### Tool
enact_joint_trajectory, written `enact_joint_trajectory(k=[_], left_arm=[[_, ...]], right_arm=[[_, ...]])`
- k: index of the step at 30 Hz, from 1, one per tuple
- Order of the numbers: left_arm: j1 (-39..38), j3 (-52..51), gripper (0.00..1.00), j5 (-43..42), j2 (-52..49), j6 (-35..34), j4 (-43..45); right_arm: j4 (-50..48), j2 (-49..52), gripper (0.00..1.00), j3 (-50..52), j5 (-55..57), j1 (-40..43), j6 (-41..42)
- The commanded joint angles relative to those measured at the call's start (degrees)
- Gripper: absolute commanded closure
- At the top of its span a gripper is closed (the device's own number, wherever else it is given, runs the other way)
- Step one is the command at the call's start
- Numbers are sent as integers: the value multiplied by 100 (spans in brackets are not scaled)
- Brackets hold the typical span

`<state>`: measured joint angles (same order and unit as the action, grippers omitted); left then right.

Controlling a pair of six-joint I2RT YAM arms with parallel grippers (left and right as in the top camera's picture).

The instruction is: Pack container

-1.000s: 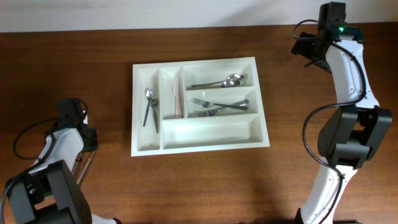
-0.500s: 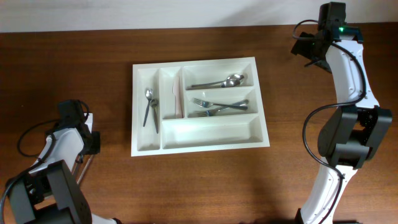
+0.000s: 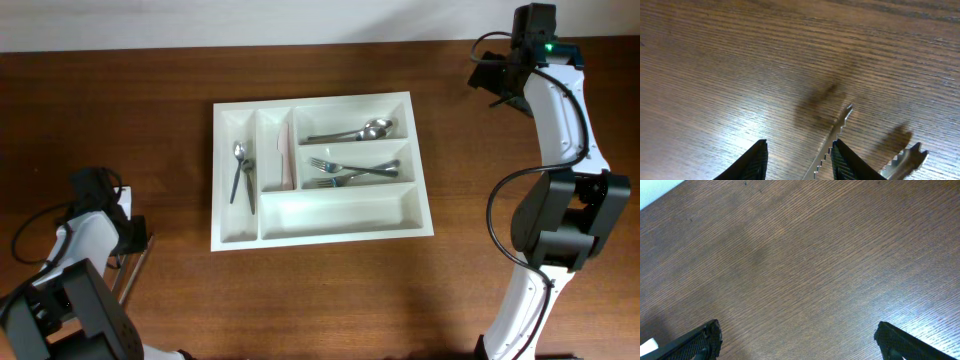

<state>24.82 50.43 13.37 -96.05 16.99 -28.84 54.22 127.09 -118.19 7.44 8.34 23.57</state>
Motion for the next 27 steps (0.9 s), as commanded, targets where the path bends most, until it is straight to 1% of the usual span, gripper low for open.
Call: enact_joint_trajectory(k=[1,7,8,10,15,18,22,25,27], left_arm=[[103,-81,57,-487,-52,68,31],[103,-81,59,-826,-52,68,-13],[103,-81,62,-879,-52,68,-33],[103,-81,65,-955,-52,68,-59],[103,-81,66,-931,-52,68,-57],[103,-83,68,-929,-52,68,-57],[144,-98,79,-885,-70,70,-52],[229,-157,92,-881,-81,70,-31],[297,-203,95,-885,-81,70,-17]], right_arm=[[0,70,1,-92,11,2,9],[0,70,1,-92,11,2,9],[0,70,1,-92,11,2,9],[0,70,1,-92,11,2,9],[0,70,1,-92,11,2,9],[0,70,1,-92,11,2,9],[0,70,1,-92,11,4,9],[0,70,1,-92,11,4,9],[0,70,1,-92,11,2,9]])
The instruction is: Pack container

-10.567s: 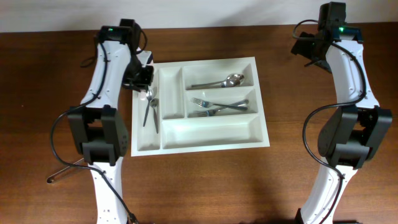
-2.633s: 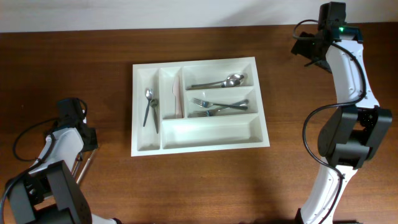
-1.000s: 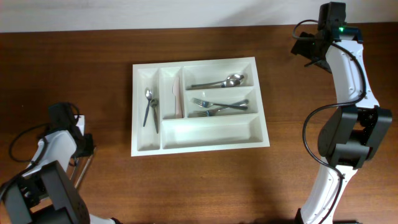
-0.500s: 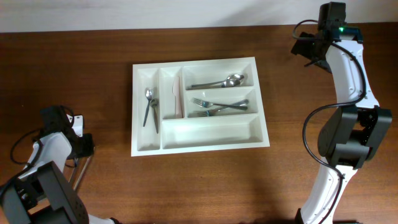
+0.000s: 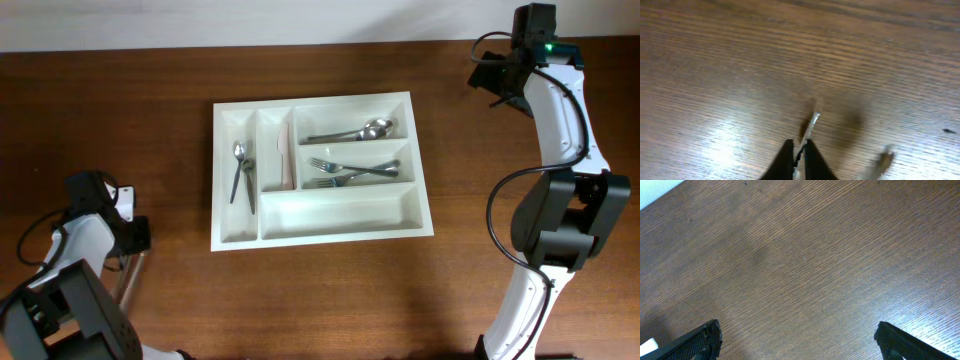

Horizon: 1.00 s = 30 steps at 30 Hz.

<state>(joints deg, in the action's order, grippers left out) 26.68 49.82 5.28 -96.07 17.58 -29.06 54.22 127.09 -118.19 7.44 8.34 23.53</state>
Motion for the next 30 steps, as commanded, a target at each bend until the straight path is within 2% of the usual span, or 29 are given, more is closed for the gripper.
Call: enact_joint_trajectory(k=[1,17,23,30], left_arm=[[146,-162,95,-79,-79,11,17],[192,-129,98,-105,-76,9,365],[192,450,98,-361,-76,-149,-35],[181,1655,98,-664,-76,-166,-861]], right_arm=[[0,70,1,-92,11,2,13],[0,70,1,-92,11,2,13],[0,70,1,-92,11,2,13],[0,70,1,-92,11,2,13]])
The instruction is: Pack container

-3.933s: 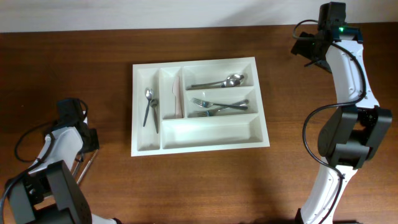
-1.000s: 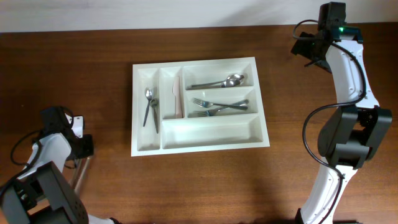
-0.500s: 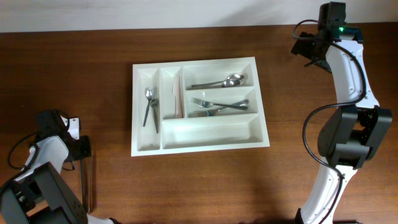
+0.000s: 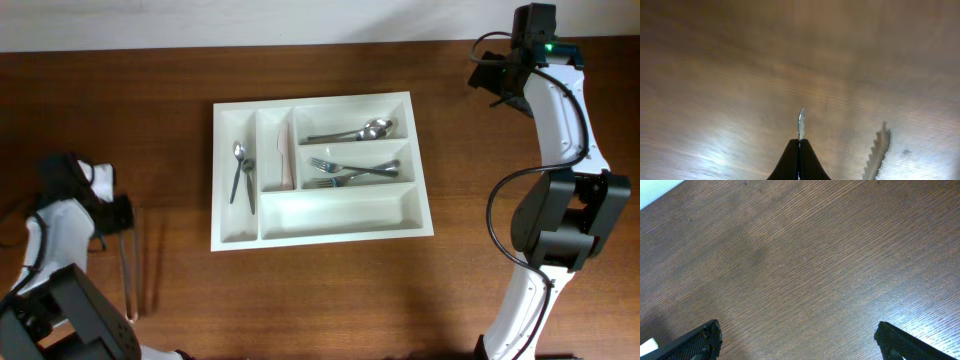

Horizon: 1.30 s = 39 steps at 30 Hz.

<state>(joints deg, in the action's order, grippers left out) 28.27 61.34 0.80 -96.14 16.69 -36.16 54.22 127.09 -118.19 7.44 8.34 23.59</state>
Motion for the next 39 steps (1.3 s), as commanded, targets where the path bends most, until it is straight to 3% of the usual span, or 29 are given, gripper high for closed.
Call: enact_joint_trajectory(k=[1,12,18,23,27,39], left_arm=[[22,699,98,-216,-70,-74,-273],[-385,1919,98,-1027,-70,275,-737],[-1478,1974,98,-970,-70,1108,-726],[-2465,1978,98,-70,-70,1405,-461],[-2994,2105,98,116,-70,1746,-417],[-4553,2791,98,114,-70,1895,-166]], right_arm=[[0,70,1,-92,11,2,7],[0,70,1,-92,11,2,7],[0,70,1,-92,11,2,7],[0,70,1,-92,11,2,7],[0,70,1,-92,11,2,7],[0,70,1,-92,11,2,7]])
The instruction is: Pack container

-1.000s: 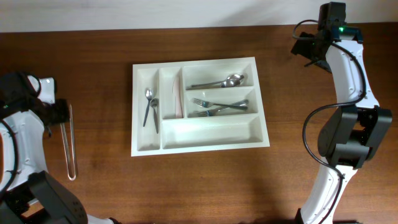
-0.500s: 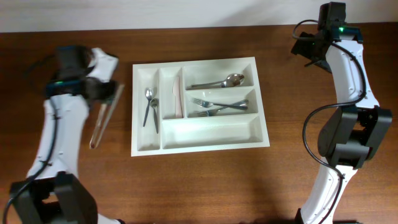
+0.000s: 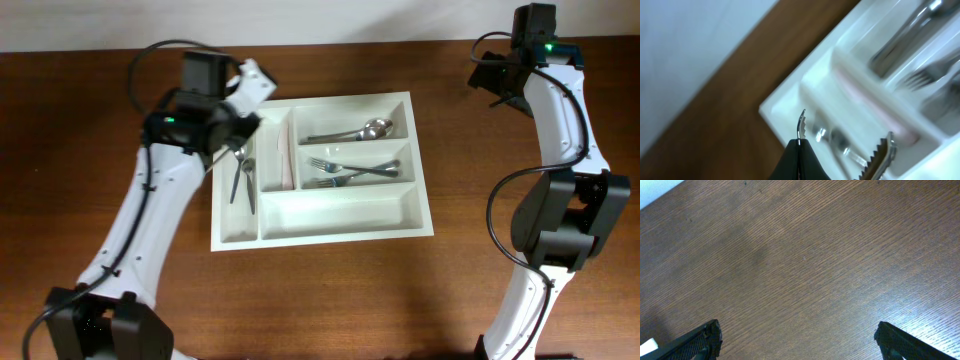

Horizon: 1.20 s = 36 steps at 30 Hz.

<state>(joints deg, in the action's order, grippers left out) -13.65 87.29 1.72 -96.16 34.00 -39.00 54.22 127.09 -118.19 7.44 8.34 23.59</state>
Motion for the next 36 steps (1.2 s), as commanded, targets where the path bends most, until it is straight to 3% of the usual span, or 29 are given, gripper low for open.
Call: enact_joint_trajectory(k=[1,10,19,27,36], left_arm=[[-535,197,98,22,-68,164,210],[-1685,197,98,24,-79,160,299],[-2448,195,98,22,-92,116,-232],[-2638,184,98,-328,-407,-249,-981],[-2638,179,98,-435,-868,-210,-894]], right_arm=[[0,70,1,-92,11,2,7],[0,70,1,-92,11,2,7],[0,70,1,-92,11,2,7],[0,70,1,-92,11,4,7],[0,70,1,-92,11,2,7]])
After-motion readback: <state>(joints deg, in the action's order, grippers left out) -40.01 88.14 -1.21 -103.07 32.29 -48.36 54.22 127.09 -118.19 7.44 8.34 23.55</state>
